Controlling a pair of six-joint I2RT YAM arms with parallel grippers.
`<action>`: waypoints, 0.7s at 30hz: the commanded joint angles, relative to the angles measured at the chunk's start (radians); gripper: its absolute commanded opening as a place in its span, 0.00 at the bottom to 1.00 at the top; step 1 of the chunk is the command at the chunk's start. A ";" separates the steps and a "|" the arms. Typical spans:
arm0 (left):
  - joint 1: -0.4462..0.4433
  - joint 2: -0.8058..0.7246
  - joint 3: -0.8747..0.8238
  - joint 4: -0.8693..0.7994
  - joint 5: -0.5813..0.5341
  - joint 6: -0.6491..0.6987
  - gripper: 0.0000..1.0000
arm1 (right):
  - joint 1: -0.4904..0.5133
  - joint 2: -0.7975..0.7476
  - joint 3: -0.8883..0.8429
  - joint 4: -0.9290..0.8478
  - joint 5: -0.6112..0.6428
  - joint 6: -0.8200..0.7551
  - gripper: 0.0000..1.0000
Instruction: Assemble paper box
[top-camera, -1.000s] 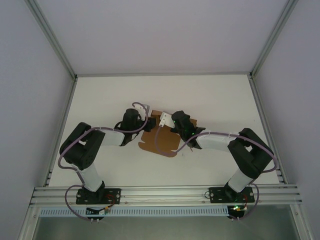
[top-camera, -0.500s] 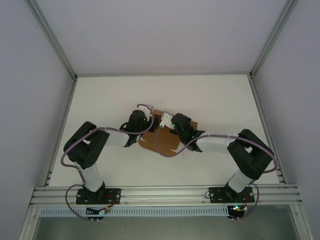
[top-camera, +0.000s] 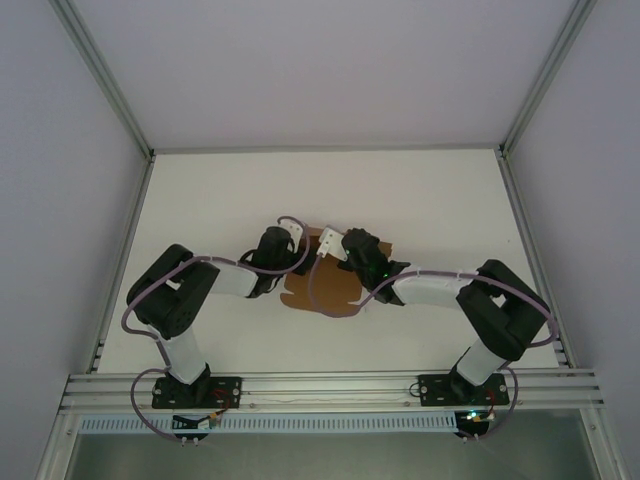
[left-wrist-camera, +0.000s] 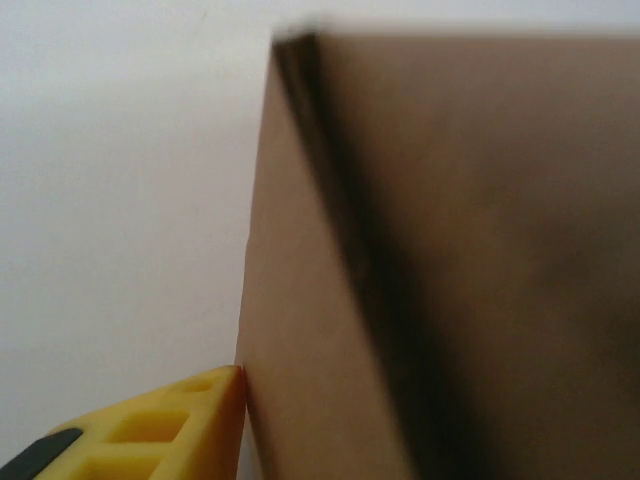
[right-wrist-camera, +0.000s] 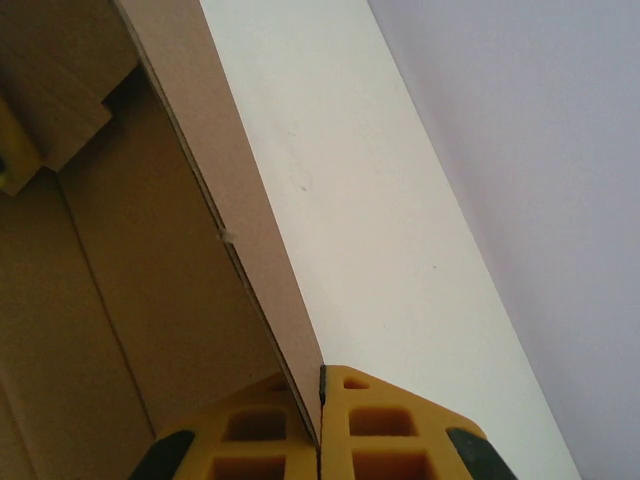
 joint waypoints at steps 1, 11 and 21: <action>0.012 -0.029 -0.039 -0.019 0.045 0.010 0.35 | 0.001 0.000 -0.025 -0.098 -0.118 0.014 0.00; 0.013 -0.029 0.048 0.038 0.071 -0.049 0.25 | 0.008 -0.006 -0.015 -0.182 -0.183 0.050 0.00; -0.002 0.048 0.136 -0.007 0.000 -0.037 0.00 | 0.037 -0.074 -0.010 -0.258 -0.178 0.231 0.41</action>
